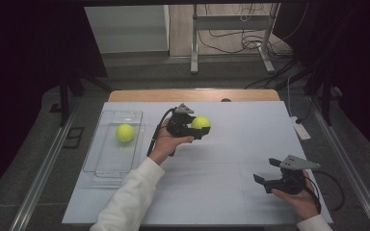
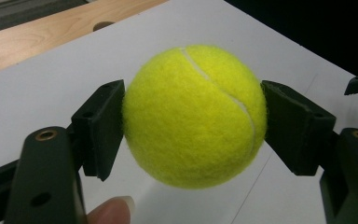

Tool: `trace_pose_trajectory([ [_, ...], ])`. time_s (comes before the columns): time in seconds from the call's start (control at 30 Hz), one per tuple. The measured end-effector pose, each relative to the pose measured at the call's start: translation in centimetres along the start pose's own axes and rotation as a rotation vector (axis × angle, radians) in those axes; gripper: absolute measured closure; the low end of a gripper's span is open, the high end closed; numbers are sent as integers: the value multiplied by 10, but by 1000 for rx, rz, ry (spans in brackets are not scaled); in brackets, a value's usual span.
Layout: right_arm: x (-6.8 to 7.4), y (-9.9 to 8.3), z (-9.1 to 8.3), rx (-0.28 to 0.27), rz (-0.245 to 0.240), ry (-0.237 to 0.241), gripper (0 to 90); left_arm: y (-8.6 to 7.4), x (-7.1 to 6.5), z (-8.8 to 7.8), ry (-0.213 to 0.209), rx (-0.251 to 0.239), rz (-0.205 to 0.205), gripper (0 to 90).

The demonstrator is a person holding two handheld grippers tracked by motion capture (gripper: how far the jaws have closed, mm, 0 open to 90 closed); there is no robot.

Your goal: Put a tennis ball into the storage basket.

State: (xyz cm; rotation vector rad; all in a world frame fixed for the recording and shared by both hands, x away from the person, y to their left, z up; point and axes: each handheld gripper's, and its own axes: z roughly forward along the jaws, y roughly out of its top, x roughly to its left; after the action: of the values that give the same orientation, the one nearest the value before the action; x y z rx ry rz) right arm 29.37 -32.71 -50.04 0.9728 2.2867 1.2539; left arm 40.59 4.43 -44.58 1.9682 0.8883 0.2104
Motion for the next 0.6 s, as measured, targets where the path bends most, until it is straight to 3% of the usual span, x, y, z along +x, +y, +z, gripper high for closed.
trace_pose_trajectory([
  [0.6,0,0,0,1,-1,-2,104,-6,-4,-14,-10,-26,14,270],
])
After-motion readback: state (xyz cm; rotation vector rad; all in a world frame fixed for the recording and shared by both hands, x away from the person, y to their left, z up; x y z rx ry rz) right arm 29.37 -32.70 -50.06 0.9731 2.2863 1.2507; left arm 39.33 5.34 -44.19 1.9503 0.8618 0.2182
